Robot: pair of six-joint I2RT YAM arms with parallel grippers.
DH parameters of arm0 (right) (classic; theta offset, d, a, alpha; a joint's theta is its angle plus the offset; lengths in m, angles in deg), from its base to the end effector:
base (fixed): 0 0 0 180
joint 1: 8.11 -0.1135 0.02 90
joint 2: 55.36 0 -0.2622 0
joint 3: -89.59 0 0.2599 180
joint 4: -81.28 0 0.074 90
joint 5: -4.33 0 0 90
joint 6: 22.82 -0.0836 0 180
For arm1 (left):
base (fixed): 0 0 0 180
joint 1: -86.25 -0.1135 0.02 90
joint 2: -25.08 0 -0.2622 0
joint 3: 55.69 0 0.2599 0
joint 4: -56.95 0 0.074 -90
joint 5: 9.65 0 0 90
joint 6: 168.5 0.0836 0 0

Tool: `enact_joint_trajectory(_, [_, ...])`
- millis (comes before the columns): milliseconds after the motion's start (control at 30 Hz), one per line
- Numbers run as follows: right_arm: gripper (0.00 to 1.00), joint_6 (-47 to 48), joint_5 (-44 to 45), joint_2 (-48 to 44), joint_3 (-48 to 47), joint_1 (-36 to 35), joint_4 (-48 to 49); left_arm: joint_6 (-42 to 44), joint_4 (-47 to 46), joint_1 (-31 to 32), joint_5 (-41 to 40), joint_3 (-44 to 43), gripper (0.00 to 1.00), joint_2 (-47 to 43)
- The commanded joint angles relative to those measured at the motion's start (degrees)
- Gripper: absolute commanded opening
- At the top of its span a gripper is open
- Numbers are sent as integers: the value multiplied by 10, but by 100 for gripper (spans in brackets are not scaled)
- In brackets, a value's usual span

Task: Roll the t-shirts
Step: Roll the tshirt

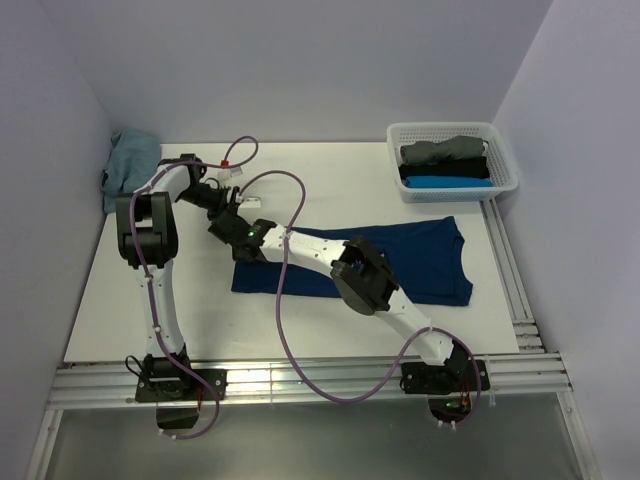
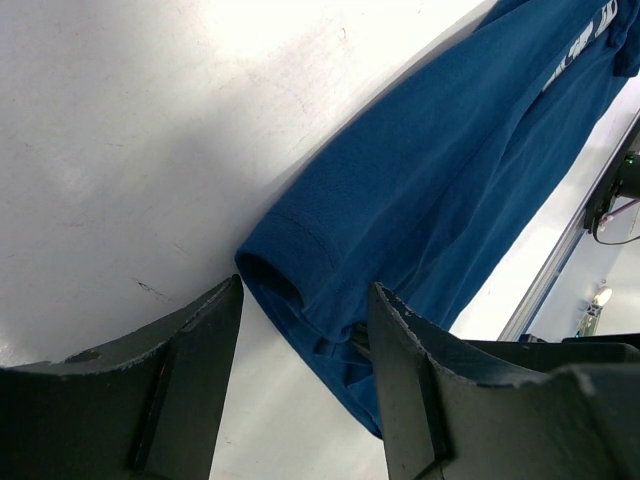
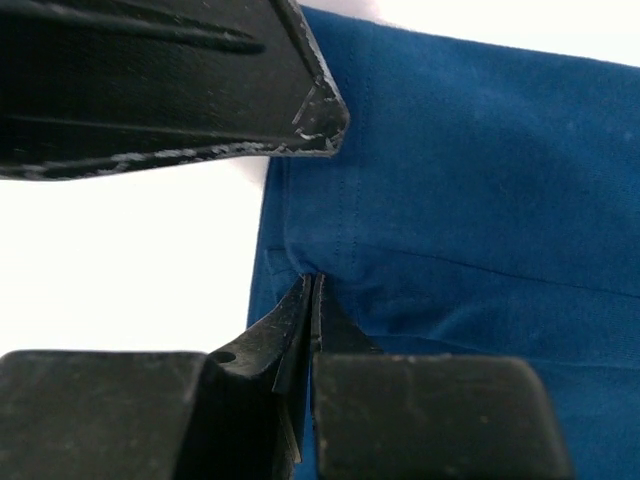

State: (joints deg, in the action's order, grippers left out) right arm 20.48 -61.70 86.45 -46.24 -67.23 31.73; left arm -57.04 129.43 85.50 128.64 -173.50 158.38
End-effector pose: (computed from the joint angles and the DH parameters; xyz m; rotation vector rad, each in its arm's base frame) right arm 0.3215 0.4715 0.1245 -0.1042 2.4431 0.2914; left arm 0.4557 -0.0564 0.1054 0.5074 2.6576 -1.1808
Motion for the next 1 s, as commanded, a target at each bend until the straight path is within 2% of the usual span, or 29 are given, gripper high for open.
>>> enact_joint_trajectory(0, [2, -2, 13, -44, 13, 0, 28, 1, -9, 2, 0, -3, 59, -5])
enact_joint_trajectory(267, [1, 10, 10, -67, 19, -2, 49, -1, -9, 2, 0, -5, 59, -5])
enact_joint_trajectory(733, [1, 11, -16, -40, -9, -3, 44, -4, -13, 2, 1, -5, 59, -3])
enact_joint_trajectory(967, [1, 4, -23, -45, 13, -7, 55, -5, -15, 3, 1, -3, 58, 0])
